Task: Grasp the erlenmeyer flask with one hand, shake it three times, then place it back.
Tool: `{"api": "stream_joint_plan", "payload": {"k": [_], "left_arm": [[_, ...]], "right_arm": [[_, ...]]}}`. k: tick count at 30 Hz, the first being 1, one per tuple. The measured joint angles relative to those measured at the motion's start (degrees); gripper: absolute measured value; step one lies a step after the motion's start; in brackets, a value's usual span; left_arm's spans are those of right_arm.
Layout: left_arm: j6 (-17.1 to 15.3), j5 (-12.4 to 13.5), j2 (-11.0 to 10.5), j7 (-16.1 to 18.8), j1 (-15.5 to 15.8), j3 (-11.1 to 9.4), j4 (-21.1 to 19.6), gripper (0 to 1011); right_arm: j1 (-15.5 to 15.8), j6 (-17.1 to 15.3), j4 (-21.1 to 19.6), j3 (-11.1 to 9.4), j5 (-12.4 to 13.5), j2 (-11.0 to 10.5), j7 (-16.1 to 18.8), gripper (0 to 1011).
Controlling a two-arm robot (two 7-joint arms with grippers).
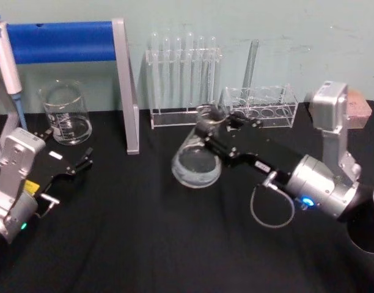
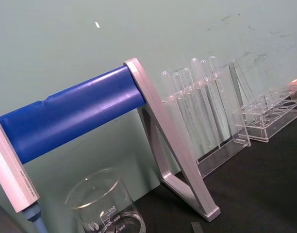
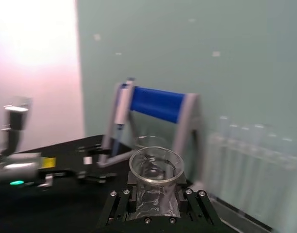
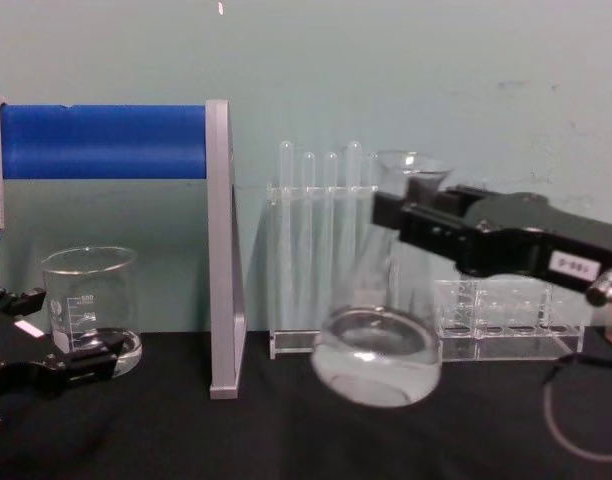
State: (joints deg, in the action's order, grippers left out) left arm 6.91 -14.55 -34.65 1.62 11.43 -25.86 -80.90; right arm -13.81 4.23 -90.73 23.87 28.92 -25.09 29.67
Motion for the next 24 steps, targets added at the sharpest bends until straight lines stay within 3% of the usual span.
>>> {"api": "stream_joint_plan", "payload": {"k": [6,9,13,14,18,24], "left_arm": [[0.0,0.0,0.0,0.0,0.0,0.0,0.0,1001],[0.0,0.0,0.0,0.0,0.0,0.0,0.0,1001],[0.0,0.0,0.0,0.0,0.0,0.0,0.0,1001],[0.0,0.0,0.0,0.0,0.0,0.0,0.0,1001],[0.0,0.0,0.0,0.0,0.0,0.0,0.0,1001],[0.0,0.0,0.0,0.0,0.0,0.0,0.0,1001]], "right_arm": [[1.9,0.5,-0.3,-3.5,-0.6,-0.3,-4.9,448],[3.8,0.6,-1.3,-6.7,-1.5,-0.7,-8.4,448],[6.3,0.7,-2.9,-9.8,-2.7,-1.2,-11.9,448],[6.3,0.7,-2.9,-9.8,-2.7,-1.2,-11.9,448],[9.6,0.6,-4.8,-13.6,-4.1,-1.6,-15.9,448],[11.9,0.3,-6.3,-16.5,-5.0,-1.5,-17.9,448]]}}
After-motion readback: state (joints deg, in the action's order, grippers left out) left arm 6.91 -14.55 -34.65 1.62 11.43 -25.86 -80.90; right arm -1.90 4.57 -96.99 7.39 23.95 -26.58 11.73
